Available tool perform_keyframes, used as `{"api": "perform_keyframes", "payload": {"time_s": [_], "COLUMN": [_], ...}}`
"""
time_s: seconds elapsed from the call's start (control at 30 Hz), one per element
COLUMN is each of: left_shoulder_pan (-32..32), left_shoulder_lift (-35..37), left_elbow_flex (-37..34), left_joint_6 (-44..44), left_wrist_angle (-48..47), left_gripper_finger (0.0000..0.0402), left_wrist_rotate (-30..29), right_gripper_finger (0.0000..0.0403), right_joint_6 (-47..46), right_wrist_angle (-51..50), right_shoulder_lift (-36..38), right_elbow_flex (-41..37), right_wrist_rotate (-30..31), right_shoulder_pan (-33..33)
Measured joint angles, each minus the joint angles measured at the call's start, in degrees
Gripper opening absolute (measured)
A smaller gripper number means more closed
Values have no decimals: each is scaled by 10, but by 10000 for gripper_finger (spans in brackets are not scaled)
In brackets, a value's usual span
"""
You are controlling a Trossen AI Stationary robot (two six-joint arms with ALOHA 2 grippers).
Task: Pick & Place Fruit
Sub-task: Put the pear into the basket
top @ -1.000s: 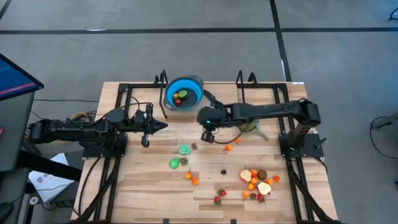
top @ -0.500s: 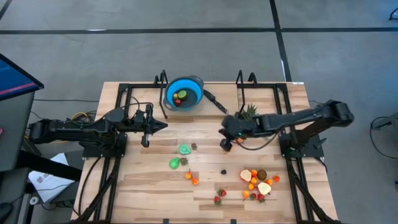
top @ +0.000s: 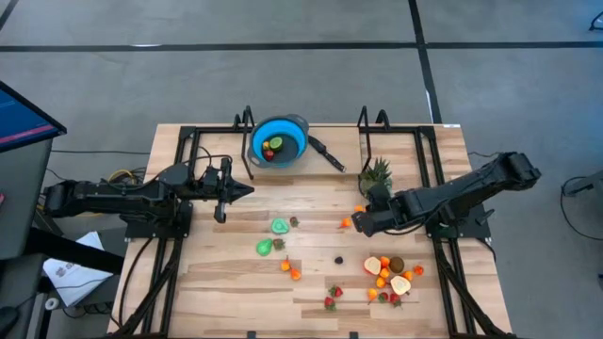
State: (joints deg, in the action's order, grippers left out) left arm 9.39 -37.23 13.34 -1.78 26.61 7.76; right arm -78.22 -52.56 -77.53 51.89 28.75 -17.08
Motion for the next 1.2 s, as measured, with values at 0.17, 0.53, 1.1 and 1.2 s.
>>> {"api": "perform_keyframes", "payload": {"time_s": [0.17,0.53,1.1,1.2], "left_shoulder_pan": [0,0,0,0], "left_shoulder_lift": [0,0,0,0], "left_elbow_flex": [0,0,0,0], "left_joint_6": [0,0,0,0], "left_wrist_angle": [0,1,3,4], "left_gripper_finger": [2,2,2,2], "left_wrist_rotate": [0,0,0,0], "right_gripper_finger": [3,4,76,125], "right_joint_6": [-26,-9,257,351], "right_wrist_angle": [-5,24,187,186], "right_shoulder_lift": [-24,-63,-61,-61], "right_elbow_flex": [0,1,5,7], "right_wrist_rotate": [-3,-52,-84,-86], "right_shoulder_pan": [-2,4,20,26]}}
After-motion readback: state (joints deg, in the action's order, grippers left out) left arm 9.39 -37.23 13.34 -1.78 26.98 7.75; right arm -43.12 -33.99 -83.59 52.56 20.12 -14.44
